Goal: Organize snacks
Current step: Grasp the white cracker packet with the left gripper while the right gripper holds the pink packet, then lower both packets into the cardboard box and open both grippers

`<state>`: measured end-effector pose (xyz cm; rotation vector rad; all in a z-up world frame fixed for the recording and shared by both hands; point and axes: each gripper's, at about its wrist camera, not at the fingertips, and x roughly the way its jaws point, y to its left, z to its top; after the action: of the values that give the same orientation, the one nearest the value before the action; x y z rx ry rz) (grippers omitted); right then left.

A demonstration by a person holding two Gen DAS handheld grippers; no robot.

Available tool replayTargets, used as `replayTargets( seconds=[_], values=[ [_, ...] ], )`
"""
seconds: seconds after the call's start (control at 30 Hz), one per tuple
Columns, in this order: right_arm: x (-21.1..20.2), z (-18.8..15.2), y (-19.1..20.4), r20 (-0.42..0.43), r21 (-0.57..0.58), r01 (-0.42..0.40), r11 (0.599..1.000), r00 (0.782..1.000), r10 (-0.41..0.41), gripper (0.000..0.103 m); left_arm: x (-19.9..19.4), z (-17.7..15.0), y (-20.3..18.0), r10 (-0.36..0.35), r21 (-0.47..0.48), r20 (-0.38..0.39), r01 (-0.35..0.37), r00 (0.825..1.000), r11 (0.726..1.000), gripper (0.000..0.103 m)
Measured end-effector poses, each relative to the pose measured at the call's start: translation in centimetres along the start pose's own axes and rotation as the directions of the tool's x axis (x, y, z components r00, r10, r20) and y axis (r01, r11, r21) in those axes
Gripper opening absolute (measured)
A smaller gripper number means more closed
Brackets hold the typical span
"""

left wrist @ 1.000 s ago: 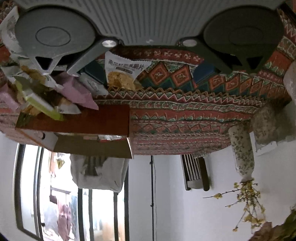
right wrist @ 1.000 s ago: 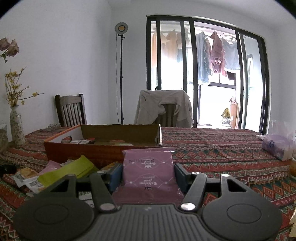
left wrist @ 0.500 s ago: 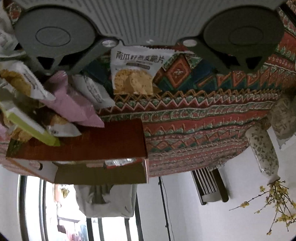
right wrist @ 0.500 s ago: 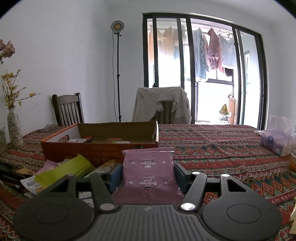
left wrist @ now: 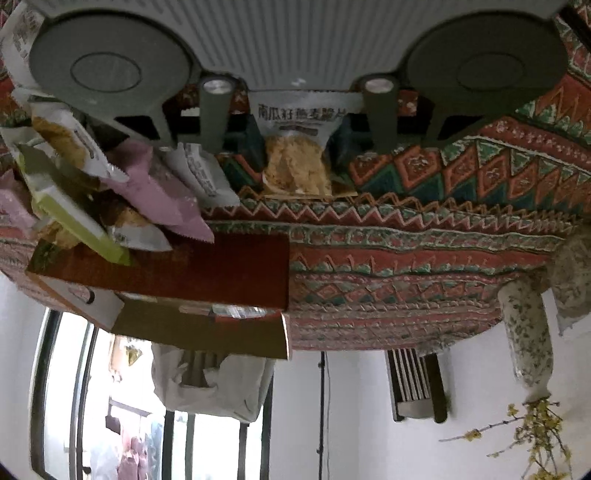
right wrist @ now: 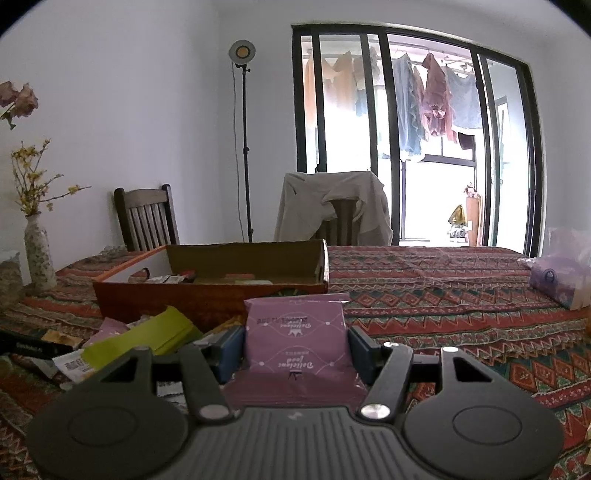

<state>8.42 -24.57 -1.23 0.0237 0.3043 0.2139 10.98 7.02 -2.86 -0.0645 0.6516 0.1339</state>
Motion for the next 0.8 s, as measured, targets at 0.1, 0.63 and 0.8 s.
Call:
replayTargets(
  seconds=[0.1,0.63,0.8],
  values=[
    [-0.1,0.1,0.0,0.003,-0.004,-0.004,1.0,1.0,0.004,0.06,-1.0,0.2,-0.1,0.016,0.001,0.049,-0.016,0.999,1.0,0.041],
    [1.1,3.4,0.2,0.072,-0.013,-0.004,1.0,0.997,0.004,0.06,-4.5,5.1,-3.5,-0.082,0.008,0.244,0.082,0.966,0.997,0.039],
    [3.0,5.8,0.8,0.107,-0.048,0.004,0.999,0.994,0.002,0.06,-4.2,8.3,-5.4,-0.119,0.011,0.29,0.121,0.95,0.993,0.039]
  ],
)
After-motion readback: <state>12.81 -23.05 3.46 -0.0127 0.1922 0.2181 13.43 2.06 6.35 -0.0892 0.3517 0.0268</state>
